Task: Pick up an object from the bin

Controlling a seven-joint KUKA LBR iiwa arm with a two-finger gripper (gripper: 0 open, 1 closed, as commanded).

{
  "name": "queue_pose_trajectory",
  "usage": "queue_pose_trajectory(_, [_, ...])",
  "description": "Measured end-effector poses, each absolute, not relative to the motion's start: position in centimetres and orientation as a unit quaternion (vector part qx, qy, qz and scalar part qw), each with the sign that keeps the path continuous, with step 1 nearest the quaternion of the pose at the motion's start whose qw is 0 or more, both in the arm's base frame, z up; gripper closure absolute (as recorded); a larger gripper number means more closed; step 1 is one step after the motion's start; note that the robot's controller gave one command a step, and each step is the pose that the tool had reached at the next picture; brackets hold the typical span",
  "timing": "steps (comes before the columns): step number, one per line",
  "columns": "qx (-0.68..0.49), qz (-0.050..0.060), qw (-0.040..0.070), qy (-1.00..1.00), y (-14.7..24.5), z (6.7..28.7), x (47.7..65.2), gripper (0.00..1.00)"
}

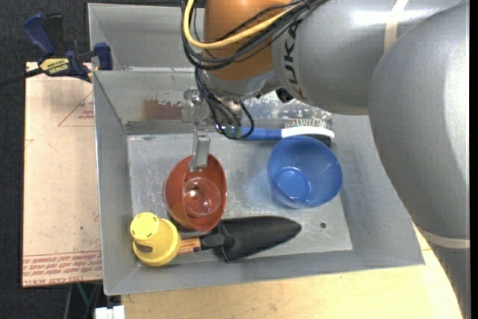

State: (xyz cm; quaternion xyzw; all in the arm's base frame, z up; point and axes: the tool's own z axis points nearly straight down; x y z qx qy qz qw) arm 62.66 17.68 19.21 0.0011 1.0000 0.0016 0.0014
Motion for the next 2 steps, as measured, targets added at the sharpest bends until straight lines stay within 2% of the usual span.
queue_pose_trajectory(1, [0.001, 0.002, 0.001, 1.0, 17.7, 19.2, 62.7, 0.0])
queue_pose_trajectory(2, [-0.001, 0.004, 0.007, 1.0, 17.5, 12.8, 54.1, 0.0])
